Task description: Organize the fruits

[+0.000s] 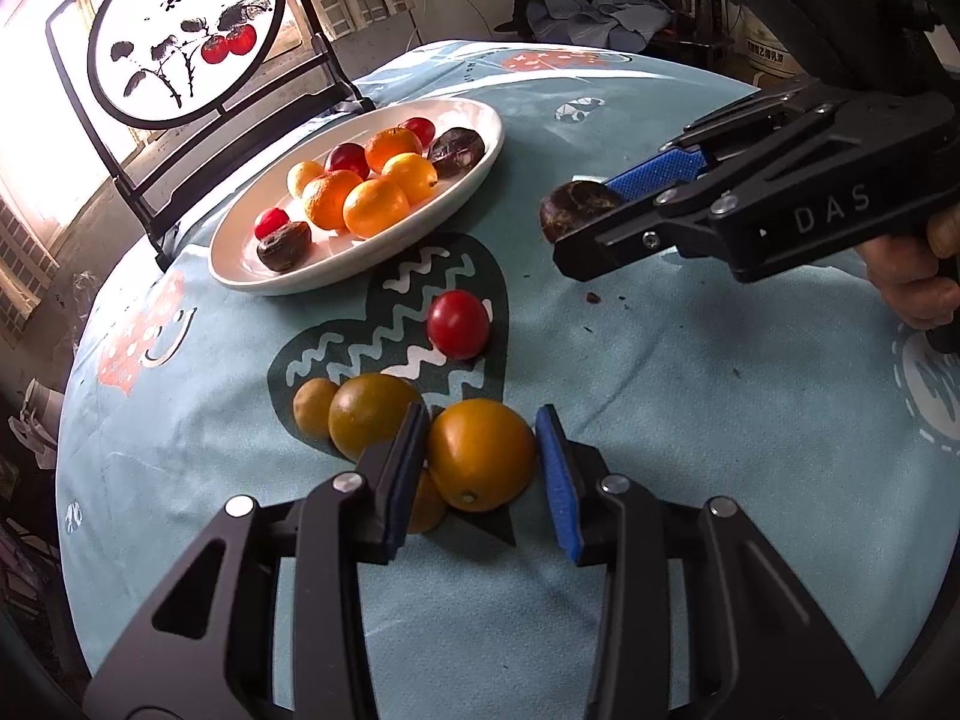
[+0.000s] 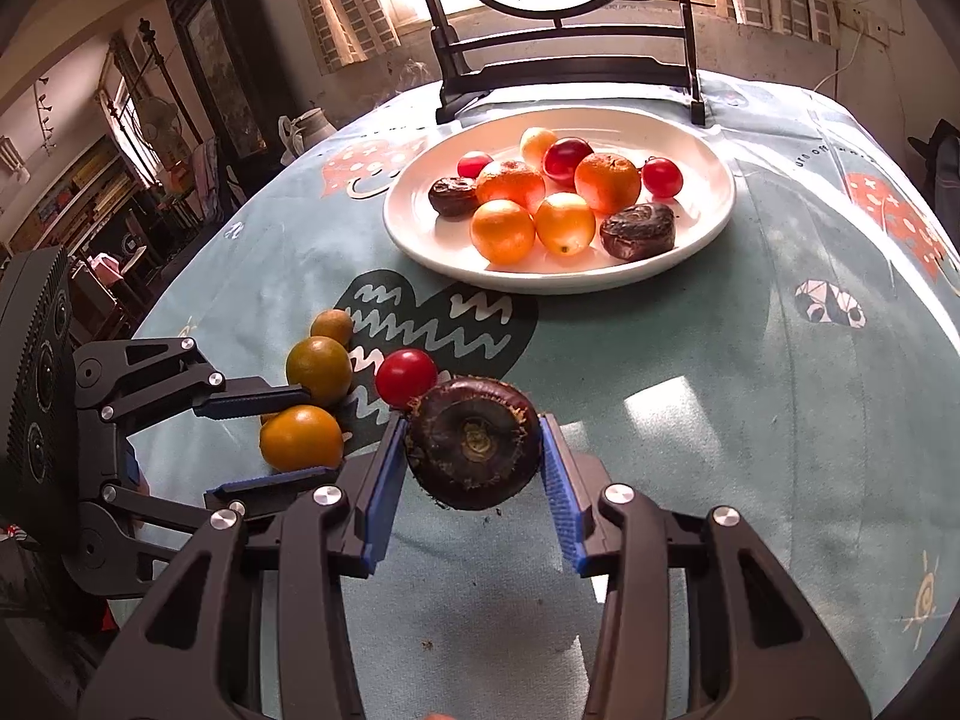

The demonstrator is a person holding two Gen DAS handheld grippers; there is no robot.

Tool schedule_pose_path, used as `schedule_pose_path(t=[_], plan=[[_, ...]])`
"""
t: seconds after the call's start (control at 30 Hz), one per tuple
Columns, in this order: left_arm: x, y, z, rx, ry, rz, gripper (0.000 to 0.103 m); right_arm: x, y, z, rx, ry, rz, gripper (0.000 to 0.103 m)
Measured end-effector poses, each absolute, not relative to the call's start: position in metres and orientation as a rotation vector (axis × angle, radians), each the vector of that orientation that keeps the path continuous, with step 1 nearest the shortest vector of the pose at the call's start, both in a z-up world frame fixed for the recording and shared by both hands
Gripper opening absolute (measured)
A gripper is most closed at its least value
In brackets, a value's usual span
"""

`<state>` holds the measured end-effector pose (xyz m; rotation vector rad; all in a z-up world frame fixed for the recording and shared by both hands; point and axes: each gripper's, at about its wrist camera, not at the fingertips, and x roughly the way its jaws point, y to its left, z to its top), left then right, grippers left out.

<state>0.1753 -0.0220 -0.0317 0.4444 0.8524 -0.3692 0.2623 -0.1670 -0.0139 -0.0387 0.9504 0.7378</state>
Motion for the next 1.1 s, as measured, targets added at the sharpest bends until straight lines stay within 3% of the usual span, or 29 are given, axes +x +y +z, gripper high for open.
schedule_pose_path(t=[0.27, 0.67, 0.93, 1.1], plan=[[0.169, -0.021, -0.038, 0.499, 0.872, -0.339, 0.039, 0.259, -0.167, -0.01, -0.035, 0.93, 0.753, 0.044], [0.172, -0.009, -0.034, 0.347, 0.893, -0.379, 0.038, 0.258, -0.17, -0.012, -0.044, 0.942, 0.755, 0.046], [0.171, -0.01, -0.036, 0.35, 0.889, -0.363, 0.038, 0.246, -0.142, -0.039, -0.285, 0.977, 0.685, 0.05], [0.171, -0.007, -0.035, 0.318, 0.887, -0.357, 0.038, 0.246, -0.145, -0.04, -0.281, 0.954, 0.673, 0.044]])
